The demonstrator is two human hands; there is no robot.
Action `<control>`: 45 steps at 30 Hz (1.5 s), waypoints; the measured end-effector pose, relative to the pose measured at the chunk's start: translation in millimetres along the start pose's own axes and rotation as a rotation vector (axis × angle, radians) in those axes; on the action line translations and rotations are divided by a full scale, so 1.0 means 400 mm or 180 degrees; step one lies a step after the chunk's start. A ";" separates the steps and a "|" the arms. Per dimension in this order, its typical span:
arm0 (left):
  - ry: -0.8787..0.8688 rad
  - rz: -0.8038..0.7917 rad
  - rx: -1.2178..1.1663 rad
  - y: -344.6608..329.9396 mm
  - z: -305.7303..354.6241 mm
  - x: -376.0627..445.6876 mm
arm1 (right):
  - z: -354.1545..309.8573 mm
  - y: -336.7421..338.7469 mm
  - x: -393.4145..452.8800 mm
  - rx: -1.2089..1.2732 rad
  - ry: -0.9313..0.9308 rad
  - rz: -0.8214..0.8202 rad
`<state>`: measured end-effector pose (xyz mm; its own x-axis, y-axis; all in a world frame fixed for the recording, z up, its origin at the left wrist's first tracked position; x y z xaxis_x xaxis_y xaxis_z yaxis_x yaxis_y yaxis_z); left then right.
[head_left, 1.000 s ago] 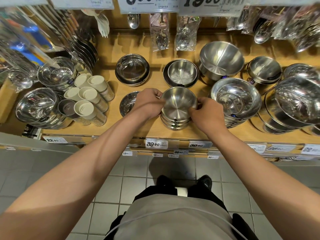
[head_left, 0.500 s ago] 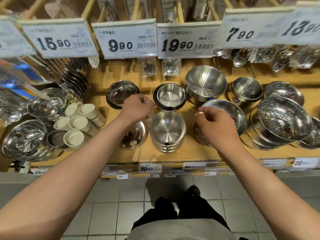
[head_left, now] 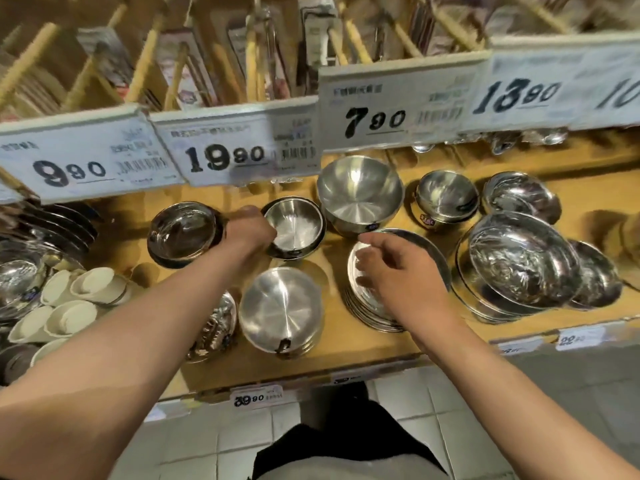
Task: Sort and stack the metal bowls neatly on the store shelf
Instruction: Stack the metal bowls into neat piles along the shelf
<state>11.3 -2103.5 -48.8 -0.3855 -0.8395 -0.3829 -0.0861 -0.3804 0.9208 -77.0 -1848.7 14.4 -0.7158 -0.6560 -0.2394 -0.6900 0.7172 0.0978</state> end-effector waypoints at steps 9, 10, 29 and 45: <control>0.0113 0.0196 -0.1560 0.063 -0.021 -0.036 | -0.025 0.045 -0.017 0.0271 -0.0101 0.0162; 0.0125 0.0192 -0.1765 0.079 -0.031 -0.057 | -0.027 0.050 -0.028 0.0286 -0.0093 0.0197; -0.0720 -0.0063 -0.2225 0.201 -0.006 -0.469 | -0.096 0.268 -0.043 -0.0155 0.0119 0.0306; 0.0040 0.0133 -0.2681 0.127 0.296 -0.449 | -0.081 0.521 0.376 -0.1313 -0.0348 -0.0413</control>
<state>-32.7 -1925.9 75.4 -0.3625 -0.8617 -0.3551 0.6439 -0.5070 0.5730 -331.8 -1805.5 29.9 -0.6201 -0.6898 -0.3738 -0.7744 0.4620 0.4322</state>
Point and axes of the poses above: each hand's wrist, its own x-axis towards the middle knuckle, its own y-axis out of the back of the hand, z = x × y, the point moved 3 cm from there along x, towards the middle knuckle, and after that the axes turned 12 degrees about x, right-handed, at the moved point
